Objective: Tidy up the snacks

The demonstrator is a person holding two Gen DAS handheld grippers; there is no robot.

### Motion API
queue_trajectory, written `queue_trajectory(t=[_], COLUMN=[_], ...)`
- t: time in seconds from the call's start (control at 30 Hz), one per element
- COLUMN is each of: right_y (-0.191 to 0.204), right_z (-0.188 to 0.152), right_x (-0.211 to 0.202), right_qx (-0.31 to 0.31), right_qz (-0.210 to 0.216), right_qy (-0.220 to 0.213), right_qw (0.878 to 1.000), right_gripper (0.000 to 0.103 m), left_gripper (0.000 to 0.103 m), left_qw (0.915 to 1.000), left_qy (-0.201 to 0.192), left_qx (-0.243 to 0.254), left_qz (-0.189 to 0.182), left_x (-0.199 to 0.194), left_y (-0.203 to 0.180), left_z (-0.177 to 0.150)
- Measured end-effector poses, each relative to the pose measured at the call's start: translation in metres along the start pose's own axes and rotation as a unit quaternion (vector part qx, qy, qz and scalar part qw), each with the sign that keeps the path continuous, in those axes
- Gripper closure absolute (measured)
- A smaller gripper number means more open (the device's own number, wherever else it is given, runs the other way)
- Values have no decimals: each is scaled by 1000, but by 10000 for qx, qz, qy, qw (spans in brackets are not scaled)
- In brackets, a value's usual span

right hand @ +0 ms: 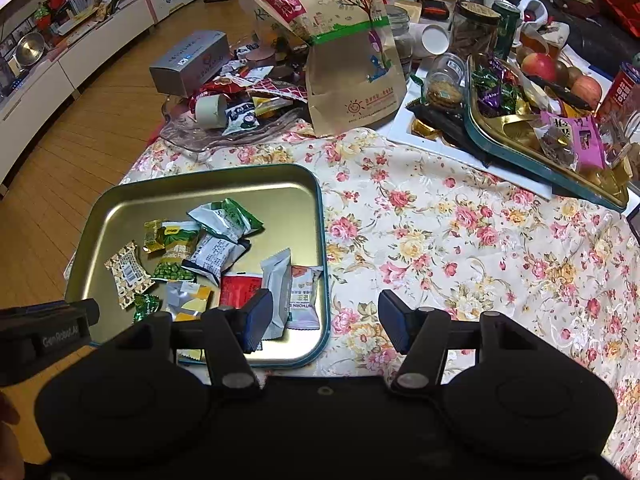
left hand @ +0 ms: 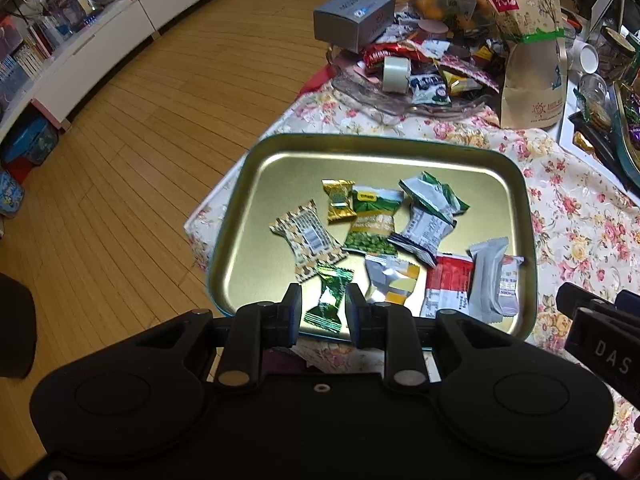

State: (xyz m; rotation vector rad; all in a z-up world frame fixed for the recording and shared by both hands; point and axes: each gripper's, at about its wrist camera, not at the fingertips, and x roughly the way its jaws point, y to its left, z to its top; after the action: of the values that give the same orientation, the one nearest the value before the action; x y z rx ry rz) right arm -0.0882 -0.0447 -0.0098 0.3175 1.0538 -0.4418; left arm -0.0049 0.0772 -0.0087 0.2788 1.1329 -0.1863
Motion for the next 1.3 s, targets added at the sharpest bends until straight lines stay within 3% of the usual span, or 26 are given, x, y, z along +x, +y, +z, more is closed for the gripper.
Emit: queue_trajectory(t=[0.33,1.3], right_y=[3,6], right_z=[-1,-3], right_x=[15,23], right_qx=[5,-67], right_qz=[-44,-129], right_qy=[206,268], right_qw=[9998,9995], right_gripper=[41,41], left_gripper=[69,69], left_qw=[9997,9996], left_qy=[218,112], left_qx=[-12,259], left_qz=[-74,40], left_x=[13,12], left_y=[-4,-9], left_z=[2,0])
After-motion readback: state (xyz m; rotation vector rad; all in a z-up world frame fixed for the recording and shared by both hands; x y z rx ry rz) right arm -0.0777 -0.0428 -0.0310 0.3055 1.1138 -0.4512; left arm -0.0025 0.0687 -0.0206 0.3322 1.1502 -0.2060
